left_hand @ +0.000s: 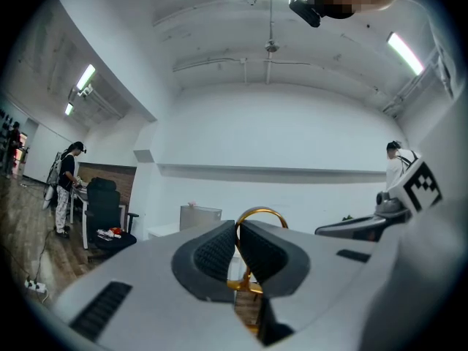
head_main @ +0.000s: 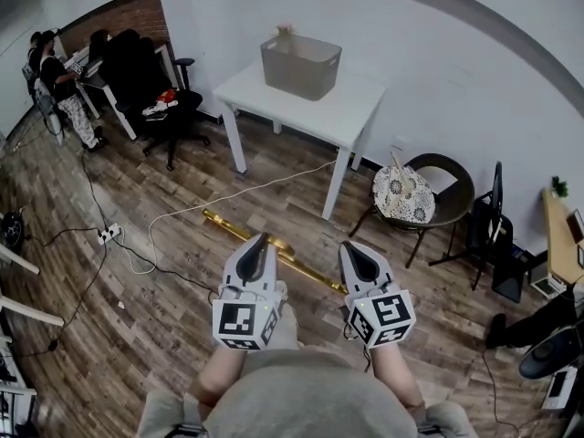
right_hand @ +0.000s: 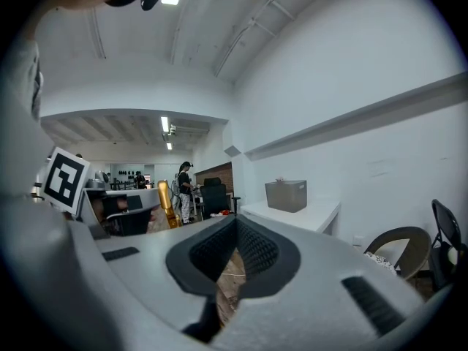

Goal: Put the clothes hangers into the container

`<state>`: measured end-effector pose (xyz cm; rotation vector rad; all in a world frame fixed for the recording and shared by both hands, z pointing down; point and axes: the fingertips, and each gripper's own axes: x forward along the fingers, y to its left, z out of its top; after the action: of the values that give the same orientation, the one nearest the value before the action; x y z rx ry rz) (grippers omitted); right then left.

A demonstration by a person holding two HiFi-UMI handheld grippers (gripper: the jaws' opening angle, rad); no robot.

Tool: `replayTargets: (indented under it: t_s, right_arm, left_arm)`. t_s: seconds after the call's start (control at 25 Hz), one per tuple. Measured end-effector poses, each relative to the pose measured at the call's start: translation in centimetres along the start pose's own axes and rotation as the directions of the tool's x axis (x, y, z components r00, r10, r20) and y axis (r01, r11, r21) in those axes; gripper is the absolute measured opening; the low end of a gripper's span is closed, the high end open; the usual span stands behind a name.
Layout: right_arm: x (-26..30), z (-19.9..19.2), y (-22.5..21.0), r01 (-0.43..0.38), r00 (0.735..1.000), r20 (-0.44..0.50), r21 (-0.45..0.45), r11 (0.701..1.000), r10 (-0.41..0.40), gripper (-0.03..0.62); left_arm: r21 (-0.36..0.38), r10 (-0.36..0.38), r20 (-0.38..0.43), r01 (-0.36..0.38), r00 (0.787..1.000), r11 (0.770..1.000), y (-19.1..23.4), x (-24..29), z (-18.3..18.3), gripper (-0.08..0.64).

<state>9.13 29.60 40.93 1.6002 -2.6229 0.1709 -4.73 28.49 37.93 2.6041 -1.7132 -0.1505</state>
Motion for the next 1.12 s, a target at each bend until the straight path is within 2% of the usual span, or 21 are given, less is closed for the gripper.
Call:
replayTargets:
  t_s: [0.32,0.76,1.12]
  right_arm:
    - [2.9,-0.7,-1.6,0.004,1.0,-0.023,0.013,1.0,-0.004,-0.003]
    - [12.1,0.4,-4.5,-0.008,0.999,-0.035,-0.012,1.0,0.008,-0.003]
    - [20.5,2.4,-7.5,0.027,0.999,-0.024,-0.02,0.999,-0.028,-0.003]
  left_arm:
    - [0.0,-0.011,-0.016,0.011,1.0,1.0,0.9,2.9,-0.9,0.021]
    - [-0.022,0.011,-0.031,-0.011,0.999,1.0,6.8,10.8,-2.1,0.02]
    - [-0.025,-0.022,-0.038,0.021,0.999,0.999,11.9,19.4,-1.5,0.021]
